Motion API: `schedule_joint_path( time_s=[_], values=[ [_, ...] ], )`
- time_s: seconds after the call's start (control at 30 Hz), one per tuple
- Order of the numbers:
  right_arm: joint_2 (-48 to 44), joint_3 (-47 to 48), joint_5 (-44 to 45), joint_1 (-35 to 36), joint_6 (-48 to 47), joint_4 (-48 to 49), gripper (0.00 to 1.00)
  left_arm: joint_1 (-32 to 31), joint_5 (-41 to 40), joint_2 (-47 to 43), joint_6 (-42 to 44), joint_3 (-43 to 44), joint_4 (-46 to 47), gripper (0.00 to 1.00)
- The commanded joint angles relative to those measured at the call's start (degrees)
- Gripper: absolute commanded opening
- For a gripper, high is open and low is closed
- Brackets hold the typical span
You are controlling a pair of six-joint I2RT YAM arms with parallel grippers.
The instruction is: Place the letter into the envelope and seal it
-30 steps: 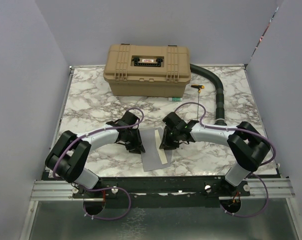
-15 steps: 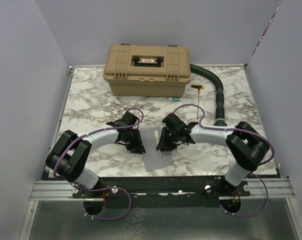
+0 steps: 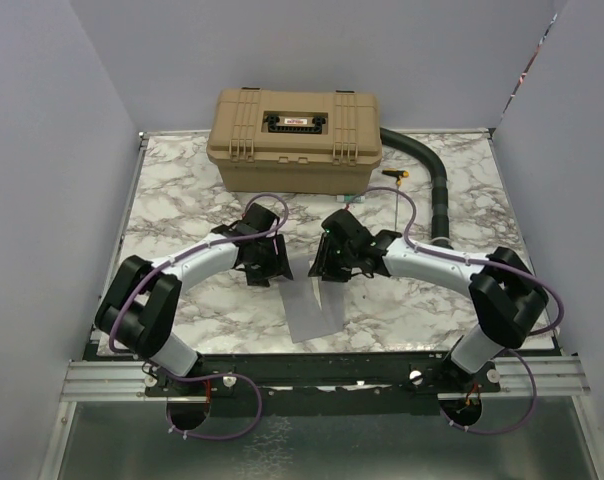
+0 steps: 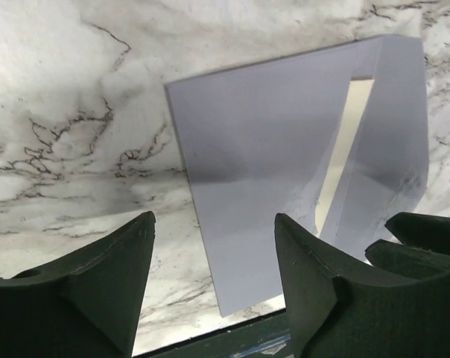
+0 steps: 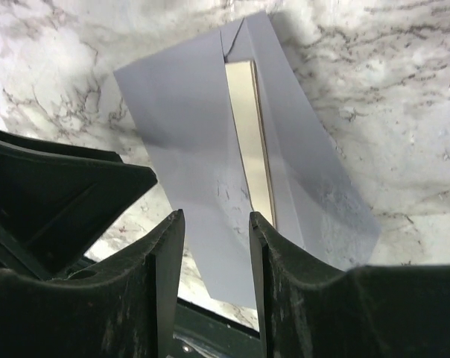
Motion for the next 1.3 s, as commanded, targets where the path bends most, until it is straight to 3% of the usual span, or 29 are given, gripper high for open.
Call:
schedule_joint_path(
  time_s=[0.0,0.1,0.33,0.57,0.83,1.07,1.27],
  values=[
    [3.9,3.3,4.7,-0.5,-0.5,-3.4,0.45,0.3,-3.0,3.8,2.0,1.6,-2.0,0.67],
    [5.7,3.1,3.1,-0.9,-0.4,-1.3,0.45,0.4,-2.7,5.2,2.6,1.7,-2.5,0.67],
    [11.1,5.8,1.6,-1.5,-0.6,-2.1,0.41,1.1,0.0,7.6,5.6,1.8,-2.5,0.50],
    [13.4,4.3,-5.5,-1.5,-0.8,5.2,0.39,1.3,4.6,9.8,6.7,3.2,-2.1,0.41],
    [14.5,5.2,-8.8,-1.5,-3.7,7.5,0.38,1.3,4.4,11.0,6.6,5.0,-0.4,0.37],
    [9.9,4.8,-4.6,-2.2,-4.7,5.0,0.37,1.7,0.2,8.4,5.5,5.2,-0.3,0.36],
    [0.6,6.1,6.7,-3.1,-8.6,-2.1,0.38,1.9,-5.6,2.0,7.1,7.2,-0.3,0.43]
  ],
)
